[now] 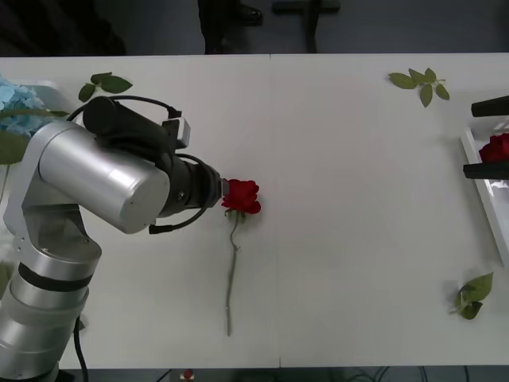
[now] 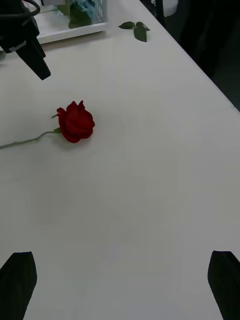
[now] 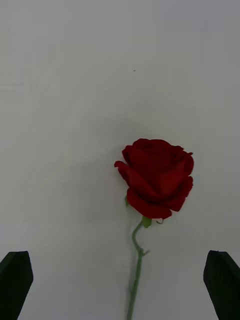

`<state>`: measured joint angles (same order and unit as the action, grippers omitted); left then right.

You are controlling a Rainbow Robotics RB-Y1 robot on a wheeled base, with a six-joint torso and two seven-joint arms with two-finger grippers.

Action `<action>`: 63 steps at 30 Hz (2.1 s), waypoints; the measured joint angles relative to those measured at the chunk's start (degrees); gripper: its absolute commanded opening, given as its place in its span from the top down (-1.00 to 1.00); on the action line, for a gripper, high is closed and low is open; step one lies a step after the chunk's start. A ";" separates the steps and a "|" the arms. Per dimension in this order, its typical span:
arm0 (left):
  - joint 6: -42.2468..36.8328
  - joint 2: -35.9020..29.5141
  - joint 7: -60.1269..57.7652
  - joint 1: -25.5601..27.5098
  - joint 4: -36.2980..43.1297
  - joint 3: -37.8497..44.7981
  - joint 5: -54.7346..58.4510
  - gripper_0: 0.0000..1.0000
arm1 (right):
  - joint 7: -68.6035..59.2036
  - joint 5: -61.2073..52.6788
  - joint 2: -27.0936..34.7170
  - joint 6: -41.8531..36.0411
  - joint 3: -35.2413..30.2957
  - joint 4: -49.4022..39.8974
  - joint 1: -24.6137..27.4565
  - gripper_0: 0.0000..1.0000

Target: Place the red flowers into the right box and the blue flowers into the left box. If a person shows an open palm, hand one flower to the person first, then continue sorting.

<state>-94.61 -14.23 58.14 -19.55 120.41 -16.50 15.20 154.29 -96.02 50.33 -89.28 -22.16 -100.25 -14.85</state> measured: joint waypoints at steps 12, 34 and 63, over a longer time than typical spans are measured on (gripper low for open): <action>12.54 -0.32 0.01 1.55 -10.28 -10.61 -12.63 -1.00 | 0.00 -1.85 4.87 -6.35 0.01 10.16 -6.08 -1.00; 18.25 -0.28 1.73 -6.61 -25.77 -17.77 -14.16 -1.00 | 0.00 -1.81 4.87 -4.01 2.93 10.16 -6.07 -1.00; 23.50 1.64 4.46 0.21 -23.18 -17.77 -14.21 -1.00 | 0.00 -1.81 4.87 -4.01 2.93 10.16 -6.07 -1.00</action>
<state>-71.12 -12.59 62.60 -19.34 97.23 -34.27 0.99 154.29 -97.83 55.20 -93.29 -19.22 -90.09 -20.92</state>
